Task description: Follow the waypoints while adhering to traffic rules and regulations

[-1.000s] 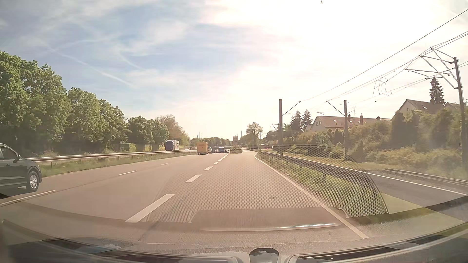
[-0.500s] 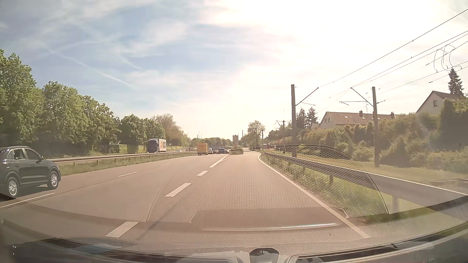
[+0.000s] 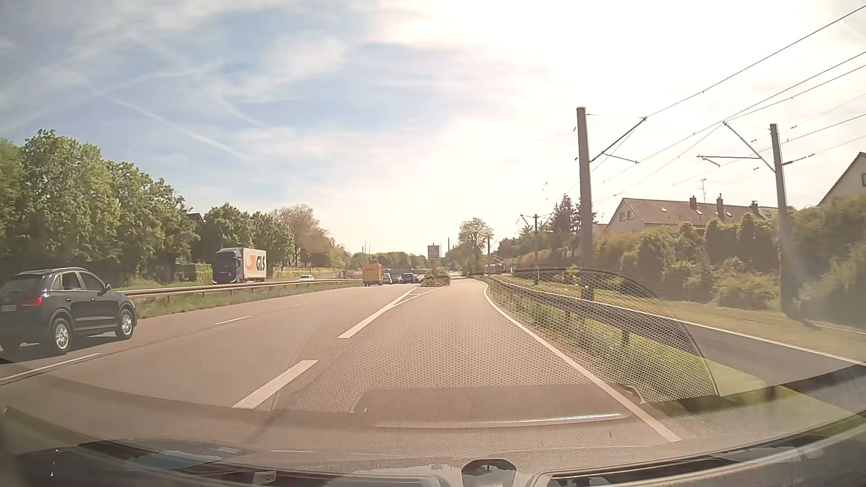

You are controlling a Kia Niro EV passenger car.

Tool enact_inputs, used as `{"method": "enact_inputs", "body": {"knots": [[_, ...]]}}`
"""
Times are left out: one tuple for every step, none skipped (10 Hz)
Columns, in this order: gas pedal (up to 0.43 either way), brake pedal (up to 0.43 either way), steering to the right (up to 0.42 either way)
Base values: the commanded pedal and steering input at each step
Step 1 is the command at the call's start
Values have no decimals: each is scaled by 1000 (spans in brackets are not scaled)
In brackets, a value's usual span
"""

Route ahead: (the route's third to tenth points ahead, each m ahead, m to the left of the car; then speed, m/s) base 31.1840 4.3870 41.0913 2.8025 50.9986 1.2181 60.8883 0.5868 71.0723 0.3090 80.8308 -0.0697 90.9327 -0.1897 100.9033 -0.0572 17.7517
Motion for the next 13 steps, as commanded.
{"method": "enact_inputs", "body": {"knots": [[0,0,4],[0,0,5],[0,0,6],[0,0,6],[0,0,7],[0,0,8],[0,0,10],[0,0,11],[0,0,11],[0,0,12],[0,0,12],[0,0,12],[0,0,12]]}}
